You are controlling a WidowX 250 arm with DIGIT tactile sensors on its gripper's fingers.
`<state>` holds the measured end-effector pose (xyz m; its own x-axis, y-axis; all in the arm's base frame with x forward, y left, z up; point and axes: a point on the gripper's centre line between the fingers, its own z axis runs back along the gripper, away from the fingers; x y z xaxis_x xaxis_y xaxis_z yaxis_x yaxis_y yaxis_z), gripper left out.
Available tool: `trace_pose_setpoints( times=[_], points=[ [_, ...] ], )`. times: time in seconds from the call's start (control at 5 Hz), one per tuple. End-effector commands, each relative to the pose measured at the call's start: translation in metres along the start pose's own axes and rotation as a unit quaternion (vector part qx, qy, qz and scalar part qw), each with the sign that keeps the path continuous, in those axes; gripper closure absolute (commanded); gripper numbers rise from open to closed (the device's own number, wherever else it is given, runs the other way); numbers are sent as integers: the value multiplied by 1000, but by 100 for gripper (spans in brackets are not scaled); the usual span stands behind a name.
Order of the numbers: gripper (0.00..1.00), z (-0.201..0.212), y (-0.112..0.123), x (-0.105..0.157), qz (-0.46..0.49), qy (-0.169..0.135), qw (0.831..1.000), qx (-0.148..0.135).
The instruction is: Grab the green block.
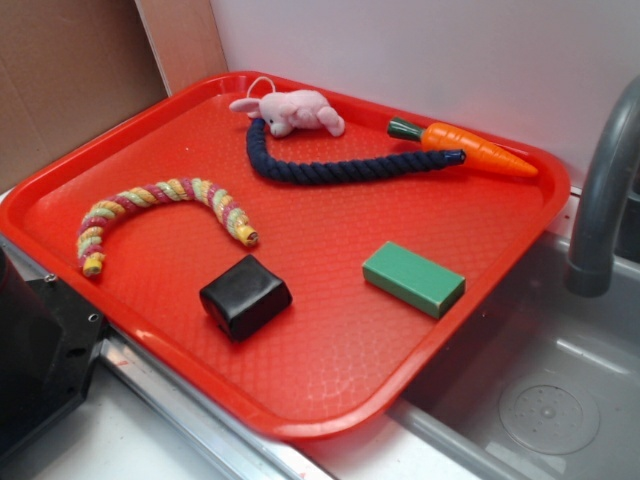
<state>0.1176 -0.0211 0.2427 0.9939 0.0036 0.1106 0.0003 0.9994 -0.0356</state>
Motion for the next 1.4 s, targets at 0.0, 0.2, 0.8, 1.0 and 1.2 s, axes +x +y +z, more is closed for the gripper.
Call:
trace_pose_setpoints(
  times=[0.0,0.2,0.8,1.0,1.2],
  points=[
    [0,0,0,0,0,0,1000,0],
    [0,-41,-47,46,-127,48,990,22],
    [0,-149,-138,101,-480,102,871,-5],
    [0,-175,-151,90,-586,82,806,-7],
    [0,-172,-150,55,-683,49,729,-4]
  ],
)
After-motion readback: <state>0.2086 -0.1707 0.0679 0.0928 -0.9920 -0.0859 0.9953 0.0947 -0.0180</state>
